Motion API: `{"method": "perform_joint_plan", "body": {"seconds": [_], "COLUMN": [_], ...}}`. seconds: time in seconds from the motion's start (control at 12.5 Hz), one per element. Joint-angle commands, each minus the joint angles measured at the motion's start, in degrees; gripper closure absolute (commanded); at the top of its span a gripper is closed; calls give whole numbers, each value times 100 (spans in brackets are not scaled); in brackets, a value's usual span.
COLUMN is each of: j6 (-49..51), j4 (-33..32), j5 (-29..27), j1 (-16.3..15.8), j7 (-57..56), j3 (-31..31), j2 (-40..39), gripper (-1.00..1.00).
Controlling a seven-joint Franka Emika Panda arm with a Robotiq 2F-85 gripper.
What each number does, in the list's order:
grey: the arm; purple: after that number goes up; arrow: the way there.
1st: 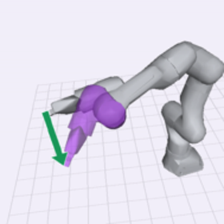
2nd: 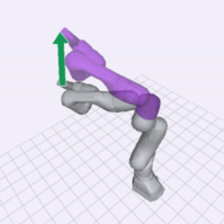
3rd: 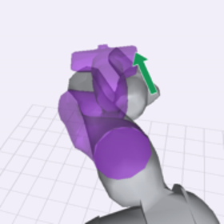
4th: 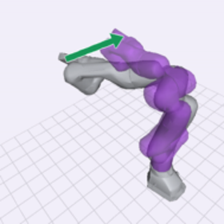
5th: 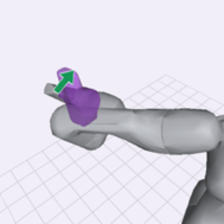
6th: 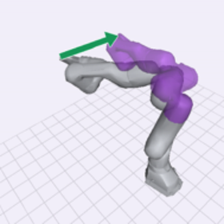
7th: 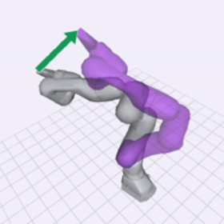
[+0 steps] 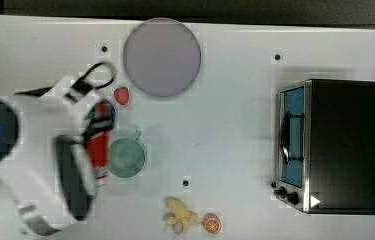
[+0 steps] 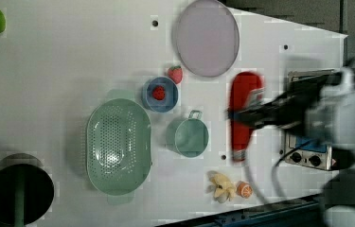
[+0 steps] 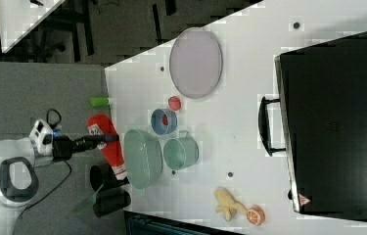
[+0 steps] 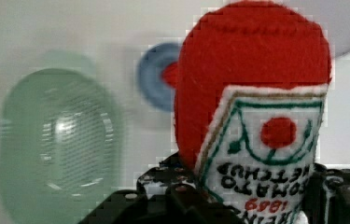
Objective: Pick Ketchup from the table and place it in strainer.
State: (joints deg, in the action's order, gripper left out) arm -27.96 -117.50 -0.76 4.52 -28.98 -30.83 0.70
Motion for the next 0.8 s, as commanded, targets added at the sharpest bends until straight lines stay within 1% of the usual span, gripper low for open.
{"method": "perform_joint_plan", "body": {"seconds": [0.08,0.24,0.4,0.56,0.8], "j6": [-531,-1073,-1410,-1884,-2386], "j4": [-128,-131,-132,-134,-139], "j5": [-25,2,131,319,650], "j1": [-206,-266,-377,-513,-600], "j7": [1894,2612,2999,3146,3188], "j3": [-591,-910,-1045,-1041,-960], "j2": [-594,-1046,-1517,-1948,-2546], "gripper": [-21,-21,-21,-21,-21]}}
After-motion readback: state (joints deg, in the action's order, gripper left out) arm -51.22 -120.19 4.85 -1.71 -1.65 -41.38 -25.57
